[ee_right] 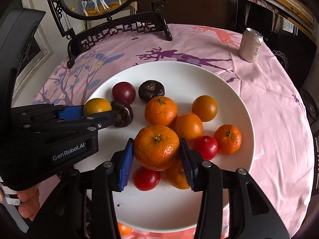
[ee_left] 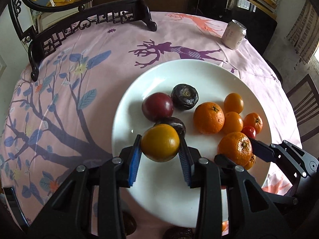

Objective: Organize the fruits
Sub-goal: 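Carry the mandarin and yellow tomato over the plate and release them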

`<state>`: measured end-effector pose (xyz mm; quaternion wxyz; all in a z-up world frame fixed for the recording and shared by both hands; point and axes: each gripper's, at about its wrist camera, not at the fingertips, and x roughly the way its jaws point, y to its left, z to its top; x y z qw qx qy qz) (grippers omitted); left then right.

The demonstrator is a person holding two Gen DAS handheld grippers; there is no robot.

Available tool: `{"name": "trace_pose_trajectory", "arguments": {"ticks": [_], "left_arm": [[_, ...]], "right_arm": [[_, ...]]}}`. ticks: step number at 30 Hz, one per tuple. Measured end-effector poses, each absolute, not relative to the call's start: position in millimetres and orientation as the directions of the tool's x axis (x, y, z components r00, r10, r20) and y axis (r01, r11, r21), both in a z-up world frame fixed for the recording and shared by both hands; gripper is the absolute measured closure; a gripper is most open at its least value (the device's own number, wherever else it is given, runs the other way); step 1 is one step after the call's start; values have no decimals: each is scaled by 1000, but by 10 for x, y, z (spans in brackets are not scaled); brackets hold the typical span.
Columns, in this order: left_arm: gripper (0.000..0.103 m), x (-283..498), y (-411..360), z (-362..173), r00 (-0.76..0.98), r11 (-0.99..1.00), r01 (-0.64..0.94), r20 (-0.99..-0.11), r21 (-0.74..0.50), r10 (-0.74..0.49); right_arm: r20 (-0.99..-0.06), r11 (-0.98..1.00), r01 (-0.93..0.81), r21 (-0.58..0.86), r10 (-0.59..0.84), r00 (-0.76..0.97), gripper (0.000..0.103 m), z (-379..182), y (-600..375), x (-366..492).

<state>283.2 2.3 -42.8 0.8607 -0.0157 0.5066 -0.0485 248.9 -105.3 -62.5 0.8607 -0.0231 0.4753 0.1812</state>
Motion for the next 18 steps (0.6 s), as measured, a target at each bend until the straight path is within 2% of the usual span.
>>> {"name": "trace_pose_trajectory", "arguments": {"ticks": [2, 3, 4, 5, 9, 13, 18], "left_arm": [[64, 2852, 11, -402, 488, 994, 75, -866, -81, -108], [45, 2846, 9, -366, 503, 994, 74, -858, -77, -103], [31, 2831, 13, -323, 516, 995, 72, -851, -73, -100], [18, 2787, 29, -261, 537, 995, 71, -837, -74, -101], [16, 2444, 108, -12, 597, 995, 72, -796, -71, -100], [11, 1795, 218, 67, 648, 999, 32, -760, -38, -49], [9, 1023, 352, -122, 686, 999, -9, -727, -39, -22]], "right_arm": [[-825, 935, -334, 120, 280, 490, 56, -623, -1037, 2501], [-823, 936, -336, 108, 273, 497, 51, -612, -1025, 2498], [-819, 939, -333, 87, 258, 513, 39, -585, -1015, 2474], [-812, 944, -325, 57, 233, 536, 39, -544, -1014, 2436], [-792, 946, -323, 24, 215, 571, 39, -334, -1096, 2184], [-749, 946, -323, 39, 241, 617, 3, -197, -1238, 1580], [-731, 945, -313, 97, 281, 622, 3, -342, -1354, 879]]}}
